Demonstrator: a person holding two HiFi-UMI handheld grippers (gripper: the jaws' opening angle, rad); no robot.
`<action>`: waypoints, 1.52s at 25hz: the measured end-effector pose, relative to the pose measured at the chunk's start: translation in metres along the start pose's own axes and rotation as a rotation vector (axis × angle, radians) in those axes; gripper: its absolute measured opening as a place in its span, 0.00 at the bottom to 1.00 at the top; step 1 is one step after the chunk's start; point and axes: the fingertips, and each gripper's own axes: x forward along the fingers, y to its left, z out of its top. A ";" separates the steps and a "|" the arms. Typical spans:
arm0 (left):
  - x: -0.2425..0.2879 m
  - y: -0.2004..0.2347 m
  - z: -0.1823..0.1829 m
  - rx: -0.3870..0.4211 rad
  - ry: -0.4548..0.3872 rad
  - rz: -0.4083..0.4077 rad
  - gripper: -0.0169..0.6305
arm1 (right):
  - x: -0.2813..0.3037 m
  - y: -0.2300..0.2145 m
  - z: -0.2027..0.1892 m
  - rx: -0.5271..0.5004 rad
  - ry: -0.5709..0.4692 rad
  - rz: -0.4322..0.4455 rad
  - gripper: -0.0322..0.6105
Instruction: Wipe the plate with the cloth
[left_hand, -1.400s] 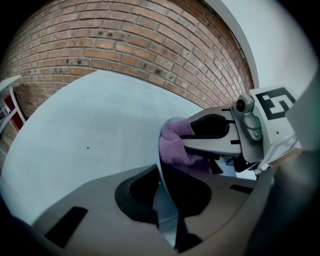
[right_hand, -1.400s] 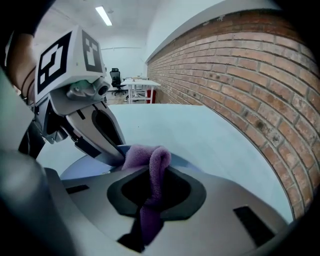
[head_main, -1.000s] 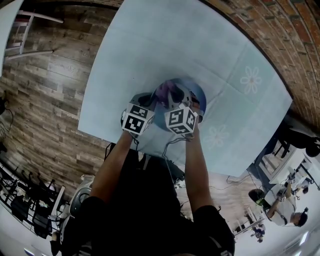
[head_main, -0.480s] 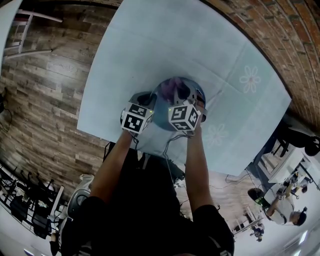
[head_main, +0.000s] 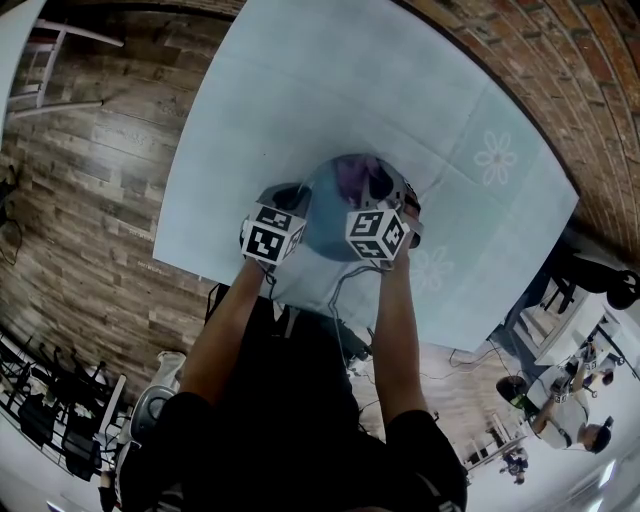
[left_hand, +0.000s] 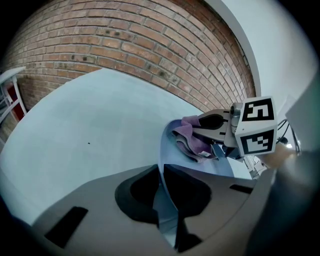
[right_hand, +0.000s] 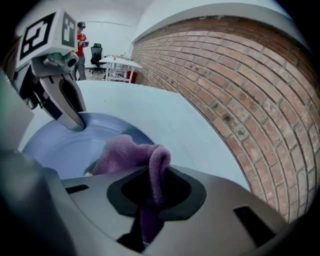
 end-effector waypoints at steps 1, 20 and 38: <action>-0.001 0.000 0.000 -0.002 0.000 0.000 0.12 | -0.001 -0.002 -0.003 -0.009 0.008 -0.007 0.16; -0.001 0.001 -0.001 -0.061 -0.019 -0.004 0.11 | -0.024 -0.008 -0.049 -0.195 0.138 -0.094 0.16; -0.001 0.001 -0.001 -0.082 -0.032 -0.004 0.11 | -0.059 0.017 -0.090 -0.353 0.221 -0.024 0.16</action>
